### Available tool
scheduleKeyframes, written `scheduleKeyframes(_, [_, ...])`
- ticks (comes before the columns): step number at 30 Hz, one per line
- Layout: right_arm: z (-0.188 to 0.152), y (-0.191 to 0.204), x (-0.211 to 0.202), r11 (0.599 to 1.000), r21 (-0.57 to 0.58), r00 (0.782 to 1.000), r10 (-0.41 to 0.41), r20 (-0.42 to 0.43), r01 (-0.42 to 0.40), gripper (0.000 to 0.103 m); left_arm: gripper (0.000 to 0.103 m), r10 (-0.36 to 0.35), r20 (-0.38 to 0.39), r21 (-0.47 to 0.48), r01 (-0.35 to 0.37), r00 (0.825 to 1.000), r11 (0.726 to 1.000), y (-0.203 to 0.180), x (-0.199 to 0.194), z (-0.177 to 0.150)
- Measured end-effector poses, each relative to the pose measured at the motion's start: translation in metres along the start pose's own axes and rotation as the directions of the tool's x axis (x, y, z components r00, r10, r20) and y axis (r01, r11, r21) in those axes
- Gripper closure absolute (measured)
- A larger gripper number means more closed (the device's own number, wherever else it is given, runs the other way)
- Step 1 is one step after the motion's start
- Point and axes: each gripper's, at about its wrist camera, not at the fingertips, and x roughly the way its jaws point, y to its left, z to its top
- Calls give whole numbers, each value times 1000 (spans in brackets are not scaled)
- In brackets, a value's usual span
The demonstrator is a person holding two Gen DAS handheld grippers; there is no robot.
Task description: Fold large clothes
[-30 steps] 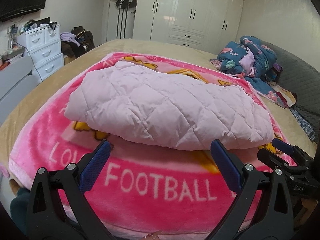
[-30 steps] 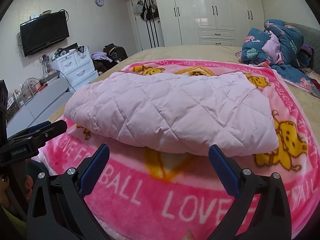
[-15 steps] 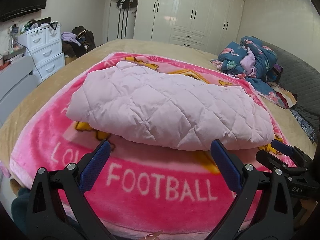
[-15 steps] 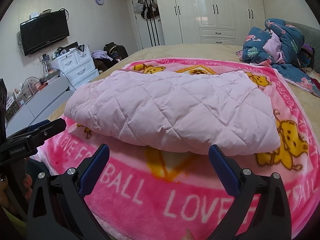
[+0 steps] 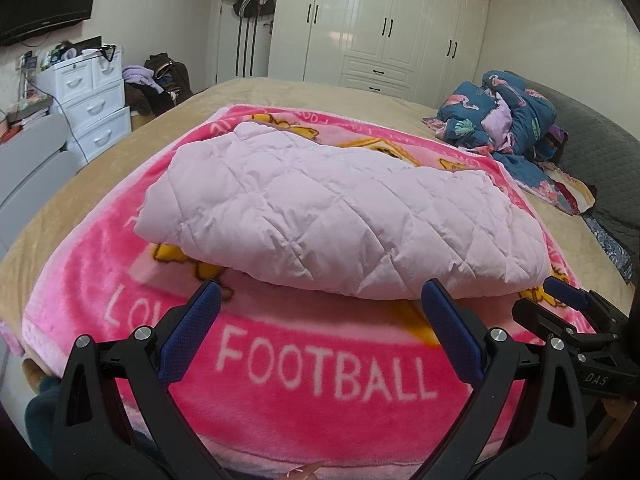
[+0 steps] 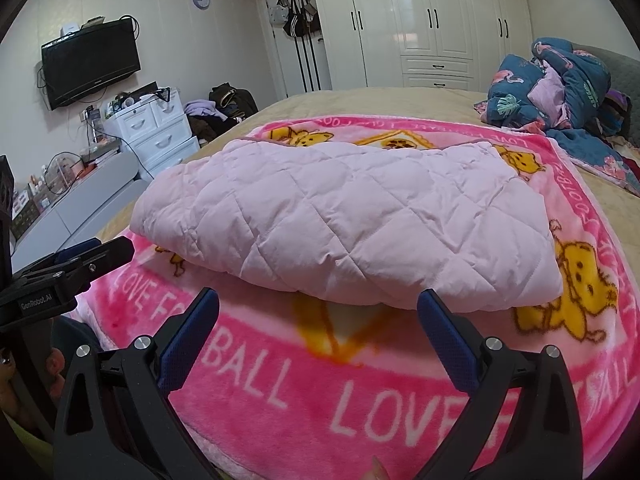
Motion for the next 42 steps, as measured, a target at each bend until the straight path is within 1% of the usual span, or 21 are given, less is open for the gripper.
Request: scheduleKeyframes(42, [-1, 2, 0, 1000, 1, 1000, 4, -6, -4, 4, 9, 42, -14, 11, -42, 999, 999, 2, 0, -3])
